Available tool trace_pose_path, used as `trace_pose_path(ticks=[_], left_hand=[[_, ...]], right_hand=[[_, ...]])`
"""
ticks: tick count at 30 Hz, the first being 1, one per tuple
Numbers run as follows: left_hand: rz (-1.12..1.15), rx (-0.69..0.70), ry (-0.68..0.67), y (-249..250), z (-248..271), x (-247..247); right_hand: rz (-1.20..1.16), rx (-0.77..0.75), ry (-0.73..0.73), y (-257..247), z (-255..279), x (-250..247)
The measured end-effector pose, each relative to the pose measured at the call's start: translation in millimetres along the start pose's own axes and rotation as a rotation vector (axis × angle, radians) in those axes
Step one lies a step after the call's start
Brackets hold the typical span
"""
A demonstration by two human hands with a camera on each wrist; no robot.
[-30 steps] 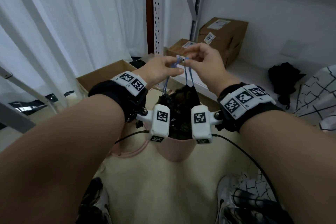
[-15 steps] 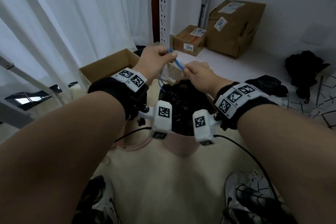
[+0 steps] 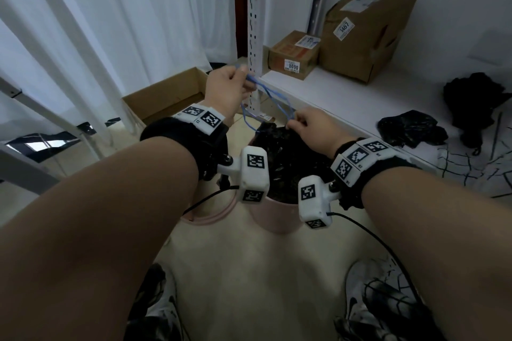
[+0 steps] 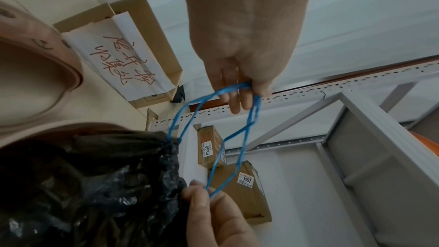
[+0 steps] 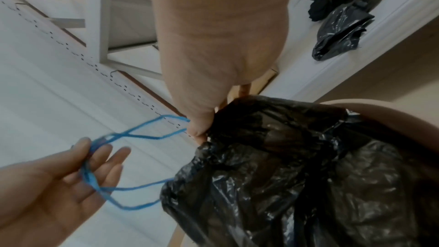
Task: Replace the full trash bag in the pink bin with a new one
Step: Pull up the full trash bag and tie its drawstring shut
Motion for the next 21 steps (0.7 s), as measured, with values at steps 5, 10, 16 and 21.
trace_pose_path(ticks=[5, 10, 16, 21], left_hand=[[0.573, -0.32, -0.07, -8, 12, 19], [0.483, -0.277, -0.094, -2, 2, 19], [0.374, -0.149, -0.091, 13, 0, 19], [0.199, -0.018, -0.157, 21, 3, 27]], right_hand=[[-0.082, -0.062, 0.035, -22, -3, 6], [0.154, -0.059, -0.058, -5, -3, 18], [0.227, 0.036, -0.073, 16, 4, 14], [0.059, -0.06, -0.045, -13, -3, 5]])
Point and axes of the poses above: each hand's wrist, its own z-axis away from the middle knuckle, its own x-axis out of the palm, y = z × x, the point moved 8 cm from there along -z, towards the middle knuckle, and after that the axes turned 13 degrees about -z, right-handed, at the moved point
